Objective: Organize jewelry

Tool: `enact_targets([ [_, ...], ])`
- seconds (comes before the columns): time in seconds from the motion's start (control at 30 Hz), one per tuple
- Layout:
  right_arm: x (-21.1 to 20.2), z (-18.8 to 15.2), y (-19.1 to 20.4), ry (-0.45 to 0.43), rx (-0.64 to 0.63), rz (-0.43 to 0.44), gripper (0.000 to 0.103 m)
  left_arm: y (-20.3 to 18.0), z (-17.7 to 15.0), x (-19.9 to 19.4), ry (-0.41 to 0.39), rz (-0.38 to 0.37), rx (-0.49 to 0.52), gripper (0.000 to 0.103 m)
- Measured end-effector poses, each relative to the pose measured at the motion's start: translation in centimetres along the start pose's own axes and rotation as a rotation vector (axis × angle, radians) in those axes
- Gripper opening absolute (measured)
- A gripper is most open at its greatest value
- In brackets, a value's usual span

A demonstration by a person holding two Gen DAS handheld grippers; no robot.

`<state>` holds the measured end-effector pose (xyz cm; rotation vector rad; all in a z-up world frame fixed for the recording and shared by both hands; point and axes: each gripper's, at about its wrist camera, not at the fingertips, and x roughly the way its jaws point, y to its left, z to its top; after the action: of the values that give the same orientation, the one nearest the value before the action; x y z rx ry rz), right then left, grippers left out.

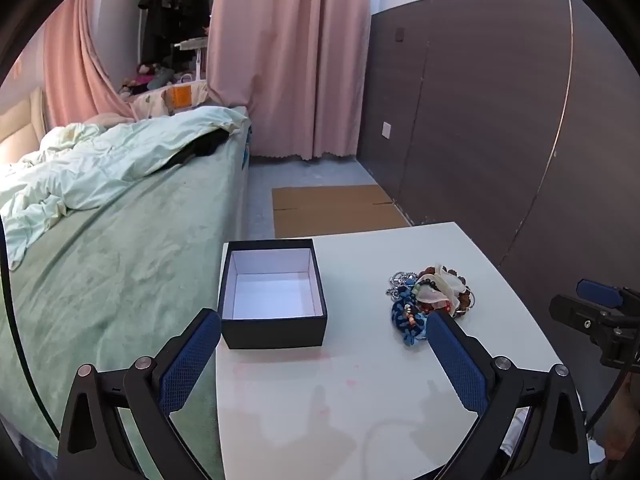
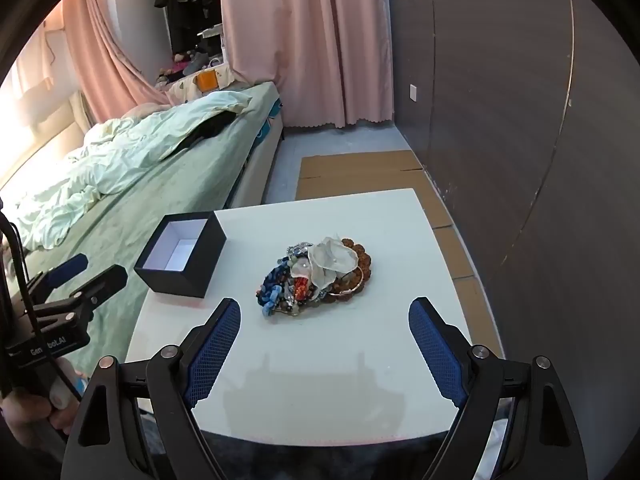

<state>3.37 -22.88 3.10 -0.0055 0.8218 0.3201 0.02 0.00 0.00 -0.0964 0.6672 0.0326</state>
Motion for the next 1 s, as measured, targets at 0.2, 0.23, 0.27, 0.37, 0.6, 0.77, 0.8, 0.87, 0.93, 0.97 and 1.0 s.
enact_targets([
  [0.2, -0.2, 0.0, 0.1, -0.009, -0.017, -0.005, 0.086, 0.2, 0.9, 0.0, 0.002, -0.024, -0.015, 0.102],
  [0.23, -0.2, 0.0, 0.1, -0.011, -0.019, -0.003, 0.086, 0.3, 1.1, 0.1, 0.004, -0.030, -0.017, 0.102],
  [0.27, 0.0, 0.4, 0.0, 0.003, -0.006, -0.009, 0.086, 0.4, 1.2, 0.2, 0.005, -0.036, -0.021, 0.102],
  [0.37, -0.2, 0.3, 0.5, 0.000, -0.008, -0.011, 0.086, -0.2, 0.3, -0.5, -0.011, -0.038, -0.009, 0.102],
  [0.6, -0.5, 0.1, -0.5, -0.005, 0.005, -0.003, 0.086, -0.5, 0.2, -0.6, -0.018, -0.044, -0.007, 0.102],
  [0.77, -0.4, 0.2, -0.6, -0.008, 0.009, -0.002, 0.086, -0.7, 0.3, -0.7, -0.023, -0.050, -0.005, 0.102],
  [0.8, -0.4, 0.2, -0.7, -0.008, 0.009, -0.003, 0.086, -0.7, 0.3, -0.9, -0.027, -0.050, -0.003, 0.102],
  [0.87, -0.4, 0.2, -0.7, -0.011, 0.006, -0.001, 0.086, -0.8, 0.3, -0.9, -0.031, -0.046, -0.001, 0.102],
  [0.93, -0.4, 0.2, -0.8, -0.013, 0.006, -0.004, 0.086, -0.9, 0.3, -1.1, -0.040, -0.045, -0.003, 0.102],
  [0.97, -0.4, 0.2, -0.7, -0.011, 0.007, -0.002, 0.086, -0.9, 0.4, -1.2, -0.050, -0.048, -0.007, 0.102],
  [1.0, -0.4, 0.1, -0.8, -0.014, 0.008, -0.003, 0.086, -0.9, 0.4, -1.4, -0.056, -0.050, -0.009, 0.102],
])
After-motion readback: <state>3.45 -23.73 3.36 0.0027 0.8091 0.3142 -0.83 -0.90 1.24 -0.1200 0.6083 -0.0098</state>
